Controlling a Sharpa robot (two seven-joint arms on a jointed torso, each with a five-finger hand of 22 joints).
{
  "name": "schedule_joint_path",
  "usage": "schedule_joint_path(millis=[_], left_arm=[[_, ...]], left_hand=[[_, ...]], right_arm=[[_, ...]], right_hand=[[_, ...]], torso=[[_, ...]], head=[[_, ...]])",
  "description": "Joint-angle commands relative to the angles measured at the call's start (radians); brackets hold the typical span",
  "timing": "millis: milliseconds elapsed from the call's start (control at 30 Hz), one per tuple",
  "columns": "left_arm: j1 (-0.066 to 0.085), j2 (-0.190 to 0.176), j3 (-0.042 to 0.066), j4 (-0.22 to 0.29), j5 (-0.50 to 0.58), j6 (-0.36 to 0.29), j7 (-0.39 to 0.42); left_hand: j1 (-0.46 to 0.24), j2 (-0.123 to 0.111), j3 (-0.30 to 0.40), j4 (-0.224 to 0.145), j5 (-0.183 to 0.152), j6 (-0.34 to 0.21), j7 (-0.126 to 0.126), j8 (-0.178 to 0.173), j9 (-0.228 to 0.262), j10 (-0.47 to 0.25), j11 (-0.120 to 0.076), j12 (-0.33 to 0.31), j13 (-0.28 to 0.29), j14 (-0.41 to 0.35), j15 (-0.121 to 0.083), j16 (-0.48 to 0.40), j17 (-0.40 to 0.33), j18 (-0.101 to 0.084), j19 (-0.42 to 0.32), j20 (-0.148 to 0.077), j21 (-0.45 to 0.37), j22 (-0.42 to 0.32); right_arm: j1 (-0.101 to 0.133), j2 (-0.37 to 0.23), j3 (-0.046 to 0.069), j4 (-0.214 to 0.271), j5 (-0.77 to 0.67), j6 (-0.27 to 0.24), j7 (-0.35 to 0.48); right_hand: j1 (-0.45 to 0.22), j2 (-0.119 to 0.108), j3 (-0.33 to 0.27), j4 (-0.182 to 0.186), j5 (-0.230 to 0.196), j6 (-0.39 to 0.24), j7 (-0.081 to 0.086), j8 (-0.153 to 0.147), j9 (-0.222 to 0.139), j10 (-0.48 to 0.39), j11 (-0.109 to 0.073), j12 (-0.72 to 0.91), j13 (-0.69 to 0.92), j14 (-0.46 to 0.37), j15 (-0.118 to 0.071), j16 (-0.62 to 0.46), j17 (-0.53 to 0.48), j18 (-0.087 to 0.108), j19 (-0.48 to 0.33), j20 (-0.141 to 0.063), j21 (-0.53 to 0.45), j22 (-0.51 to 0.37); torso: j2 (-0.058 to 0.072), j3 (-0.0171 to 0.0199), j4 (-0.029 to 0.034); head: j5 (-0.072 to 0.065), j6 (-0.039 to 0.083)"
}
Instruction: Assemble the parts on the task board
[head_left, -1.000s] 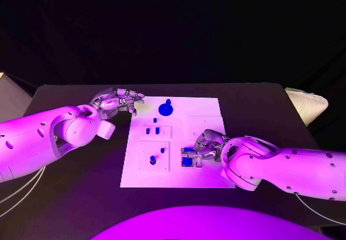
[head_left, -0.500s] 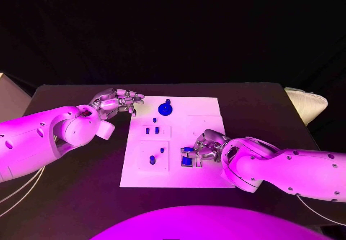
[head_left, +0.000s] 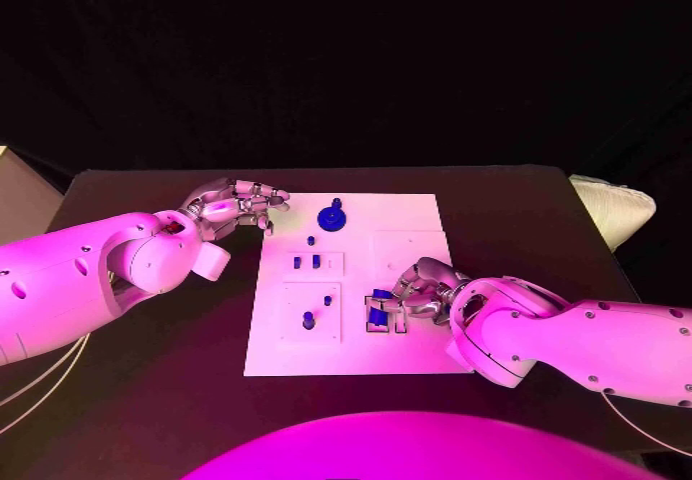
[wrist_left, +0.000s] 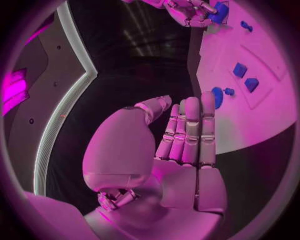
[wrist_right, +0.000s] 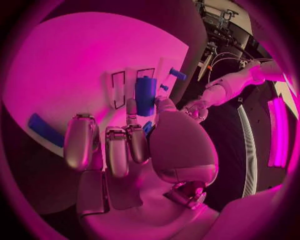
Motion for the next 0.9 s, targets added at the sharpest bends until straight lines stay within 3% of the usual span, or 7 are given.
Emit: schedule_joint_path(millis=[33,600,900], left_arm=[[0.000,0.002,0.000,0.001,-0.010,0.023,-0.007],[0.000,0.001,0.000,0.000,-0.018,0.036,-0.021],[0.000,0.002,-0.001,-0.003,-0.021,0.040,-0.026]], left_hand=[[-0.003,0.005,0.000,0.003,0.003,-0.011,0.001,0.004,-0.001,-0.007,0.003,0.004,-0.001,-0.005,0.002,0.000,-0.002,0.007,0.005,0.001,-0.007,-0.001],[-0.003,0.004,-0.001,0.004,0.003,-0.012,0.001,0.003,-0.002,-0.008,0.003,0.005,-0.002,-0.005,0.002,0.000,-0.002,0.007,0.005,0.001,-0.007,-0.001],[-0.004,0.004,-0.001,0.005,0.003,-0.013,0.001,0.003,-0.002,-0.008,0.003,0.005,-0.002,-0.005,0.003,0.000,-0.002,0.007,0.005,0.001,-0.008,-0.002]], right_arm=[[0.001,-0.002,-0.001,0.000,0.043,-0.015,0.018],[0.016,-0.010,-0.001,0.009,0.086,0.014,0.033],[0.042,-0.025,0.000,0.028,0.159,0.046,0.045]], right_hand=[[0.000,-0.011,0.006,0.001,0.006,-0.004,-0.007,-0.004,-0.001,0.026,-0.005,-0.004,0.163,0.095,-0.005,0.008,0.234,-0.006,0.039,-0.006,0.003,0.190],[0.009,-0.017,0.011,-0.001,0.003,-0.006,-0.005,-0.008,-0.003,0.027,-0.004,-0.002,0.165,0.096,-0.003,0.010,0.236,-0.007,0.039,-0.005,0.005,0.191],[0.023,-0.018,0.021,-0.001,0.002,-0.004,-0.006,-0.010,-0.005,0.028,-0.004,-0.001,0.166,0.096,-0.003,0.010,0.237,-0.007,0.039,-0.005,0.006,0.191]], torso=[[0.000,0.0000,0.0006],[0.001,0.0006,0.0004],[-0.001,-0.0008,-0.0001]], head=[[0.000,0.000],[0.004,0.000],[0.005,0.000]])
